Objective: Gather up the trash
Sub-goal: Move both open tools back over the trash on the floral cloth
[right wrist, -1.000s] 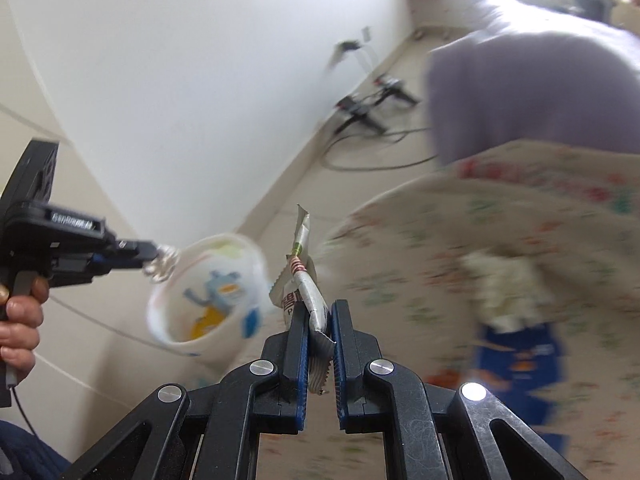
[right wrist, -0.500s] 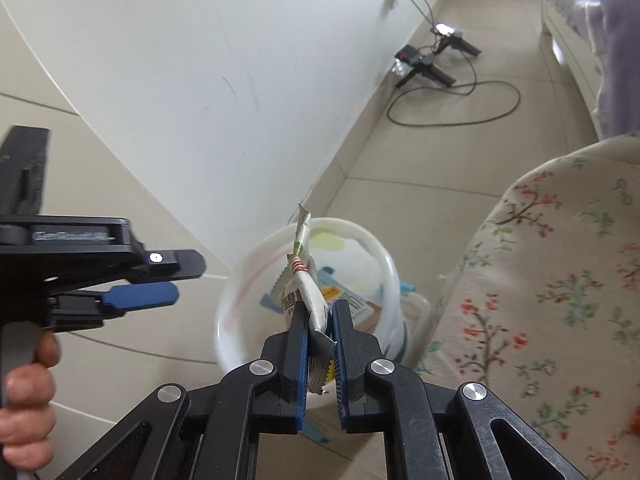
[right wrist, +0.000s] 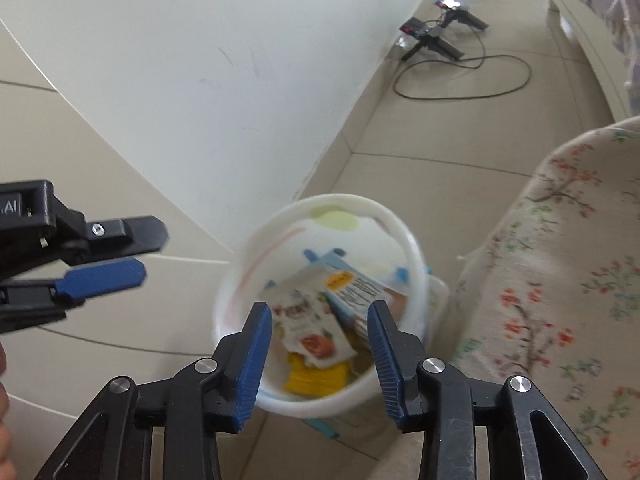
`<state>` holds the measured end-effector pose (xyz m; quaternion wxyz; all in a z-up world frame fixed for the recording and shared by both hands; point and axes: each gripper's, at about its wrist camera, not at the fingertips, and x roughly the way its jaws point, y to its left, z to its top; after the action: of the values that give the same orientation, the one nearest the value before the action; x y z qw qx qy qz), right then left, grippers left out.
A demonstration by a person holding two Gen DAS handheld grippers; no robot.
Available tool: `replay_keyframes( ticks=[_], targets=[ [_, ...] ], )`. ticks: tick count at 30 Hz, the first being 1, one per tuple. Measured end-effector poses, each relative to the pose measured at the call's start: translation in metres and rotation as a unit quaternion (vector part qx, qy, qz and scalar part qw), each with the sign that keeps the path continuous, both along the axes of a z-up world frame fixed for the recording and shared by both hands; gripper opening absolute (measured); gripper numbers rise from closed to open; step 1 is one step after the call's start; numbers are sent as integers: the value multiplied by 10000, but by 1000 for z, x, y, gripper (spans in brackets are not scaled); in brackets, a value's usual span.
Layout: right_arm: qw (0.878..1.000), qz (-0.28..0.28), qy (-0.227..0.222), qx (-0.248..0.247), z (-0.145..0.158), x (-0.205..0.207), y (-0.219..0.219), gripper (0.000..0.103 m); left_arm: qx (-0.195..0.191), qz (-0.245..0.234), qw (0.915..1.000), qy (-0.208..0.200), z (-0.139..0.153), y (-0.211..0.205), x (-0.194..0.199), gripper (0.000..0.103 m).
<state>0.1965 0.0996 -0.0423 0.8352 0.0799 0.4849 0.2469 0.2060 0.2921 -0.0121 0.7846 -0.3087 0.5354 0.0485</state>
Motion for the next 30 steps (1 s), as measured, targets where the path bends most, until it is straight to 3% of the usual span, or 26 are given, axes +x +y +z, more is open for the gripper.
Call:
replay_keyframes(
  ticks=[5, 9, 13, 20, 24, 30],
  targets=[
    [9999, -146, 45, -67, 15, -5, -39, 49, -100, -123, 9999, -25, 2, -12, 4, 46],
    [9994, -297, -182, -43, 53, -12, -77, 52, -238, -135, 9996, -18, 3, -19, 6, 53],
    [9972, -423, -548, -270, 91, -25, -123, 65, -304, -294, 9991, -13, 3, -37, 8, 54],
    [9883, -1231, -714, -540, 124, -36, -228, 75, -303, -699, 9971, -68, 9, -79, 15, 57],
    [9832, -1704, -546, -355, 116, -43, -279, 77, -523, -1042, 9932, -60, 7, -110, 20, 62],
    [9793, -2002, 37, -307, 84, -46, -318, 77, -635, -1377, 9884, 56, -1, -159, 29, 64]
  ],
)
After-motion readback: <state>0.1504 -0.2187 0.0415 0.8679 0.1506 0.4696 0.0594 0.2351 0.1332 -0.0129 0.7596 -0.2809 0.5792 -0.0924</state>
